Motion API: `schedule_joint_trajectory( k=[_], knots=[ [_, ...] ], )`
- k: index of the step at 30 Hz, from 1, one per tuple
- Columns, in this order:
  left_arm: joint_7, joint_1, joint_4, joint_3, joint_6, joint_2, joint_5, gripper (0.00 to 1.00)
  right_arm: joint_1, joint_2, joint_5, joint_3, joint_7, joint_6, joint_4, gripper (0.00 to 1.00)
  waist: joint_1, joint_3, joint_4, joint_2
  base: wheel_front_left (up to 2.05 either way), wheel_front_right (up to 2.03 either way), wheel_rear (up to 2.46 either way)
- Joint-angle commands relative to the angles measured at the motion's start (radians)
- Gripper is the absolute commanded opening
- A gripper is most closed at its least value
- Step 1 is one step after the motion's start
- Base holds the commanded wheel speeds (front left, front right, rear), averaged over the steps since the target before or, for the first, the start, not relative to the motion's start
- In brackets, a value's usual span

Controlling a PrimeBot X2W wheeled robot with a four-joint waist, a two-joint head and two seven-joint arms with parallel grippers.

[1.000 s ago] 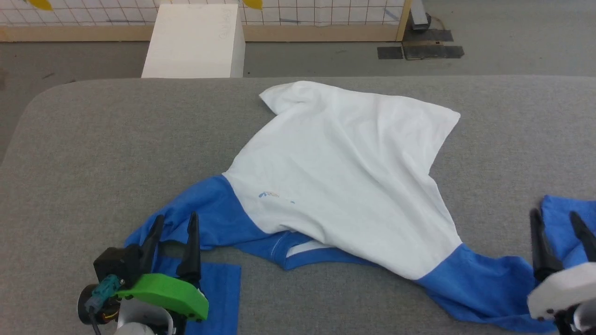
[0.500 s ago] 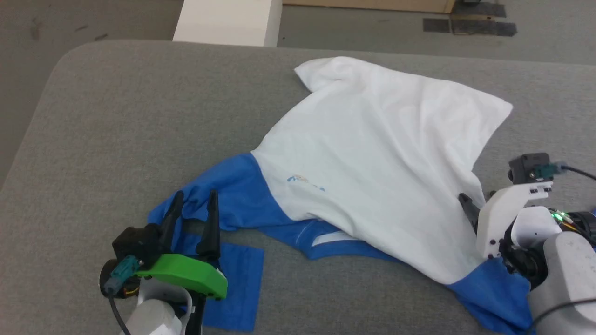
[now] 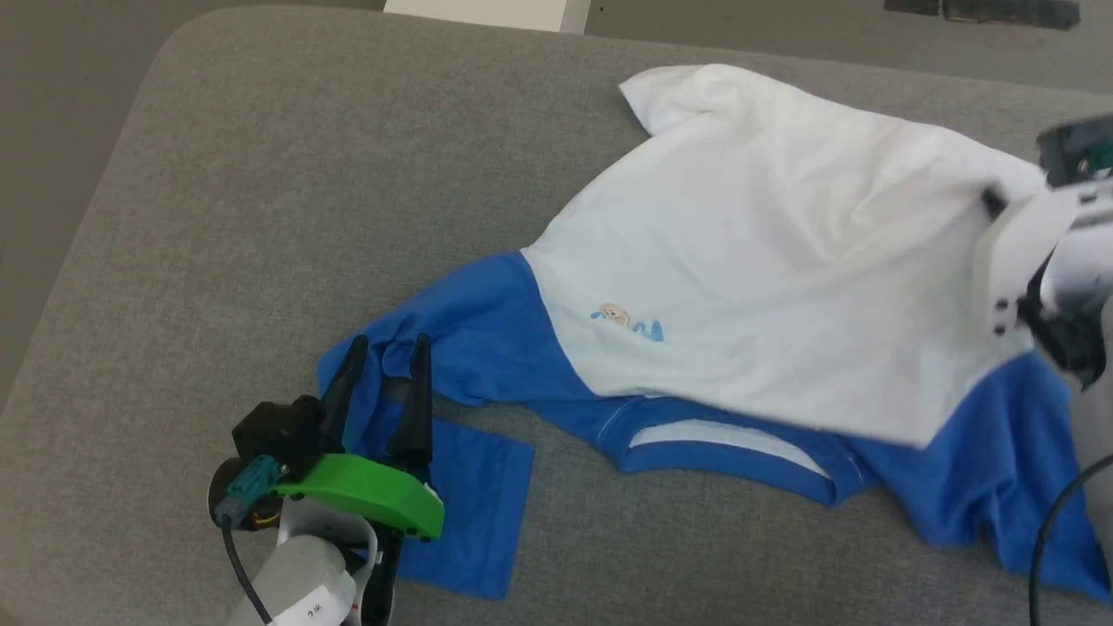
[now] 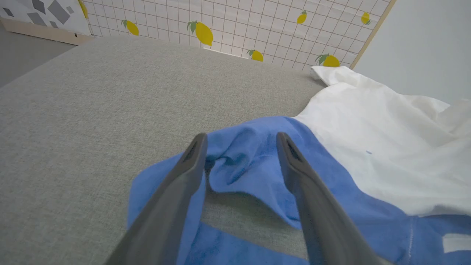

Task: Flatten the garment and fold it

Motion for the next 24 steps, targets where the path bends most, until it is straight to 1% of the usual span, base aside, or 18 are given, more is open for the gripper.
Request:
schedule_joint_trajectory(
  k=[1,3,8,9,10,11,15,18,20,24],
  knots=[
    [-0.007,-0.020,0.004,0.002,-0.008,-0.008,0.014,1.00,-0.048,0.002,-0.024,-0.009,-0.036,-0.002,0.012,0.00,-0.0001,0.017,0.012,0.0000,0.00,0.00,0.00],
    [-0.008,-0.026,0.006,0.001,-0.011,-0.011,0.016,1.00,-0.098,0.008,-0.061,-0.013,-0.083,-0.002,0.036,0.00,-0.0001,0.028,0.016,0.0000,0.00,0.00,0.00],
    [-0.009,-0.042,0.014,-0.006,-0.018,-0.019,0.022,1.00,-0.175,0.018,-0.112,0.006,-0.149,-0.002,0.118,0.00,-0.0001,0.042,0.022,0.0000,0.00,0.00,0.00],
    [-0.010,-0.045,0.018,-0.007,-0.020,-0.020,0.023,1.00,-0.185,0.022,-0.117,0.004,-0.169,-0.002,0.131,0.21,-0.0001,0.042,0.021,0.0000,0.00,0.00,0.00],
    [-0.010,-0.046,0.020,-0.007,-0.021,-0.020,0.024,1.00,-0.190,0.026,-0.116,0.002,-0.184,-0.002,0.142,0.72,-0.0001,0.041,0.019,0.0000,0.00,0.00,0.00],
    [-0.010,-0.045,0.022,-0.008,-0.022,-0.021,0.024,1.00,-0.192,0.030,-0.114,0.000,-0.205,-0.002,0.154,1.00,-0.0001,0.035,0.016,0.0000,0.00,0.00,0.00],
    [-0.008,-0.034,0.041,-0.021,-0.036,-0.014,0.026,1.00,-0.157,0.043,-0.093,-0.011,-0.280,-0.002,0.165,1.00,-0.0001,-0.007,0.000,0.0000,0.00,0.00,0.00],
    [0.014,-0.011,0.044,-0.041,-0.043,-0.003,0.029,1.00,-0.092,0.060,-0.057,-0.032,-0.326,-0.002,0.133,1.00,-0.0001,-0.052,-0.018,0.0000,0.00,0.00,0.00],
    [0.039,0.012,0.039,-0.053,-0.043,0.009,0.031,1.00,-0.031,0.073,-0.032,-0.039,-0.354,-0.002,0.083,1.00,-0.0001,-0.083,-0.033,0.0000,0.00,0.00,0.00],
    [0.118,0.067,0.020,-0.069,-0.034,0.031,0.016,1.00,0.135,0.113,0.021,-0.070,-0.388,-0.002,-0.084,1.00,-0.0001,-0.139,-0.067,0.0000,0.00,0.00,0.00]
  ],
)
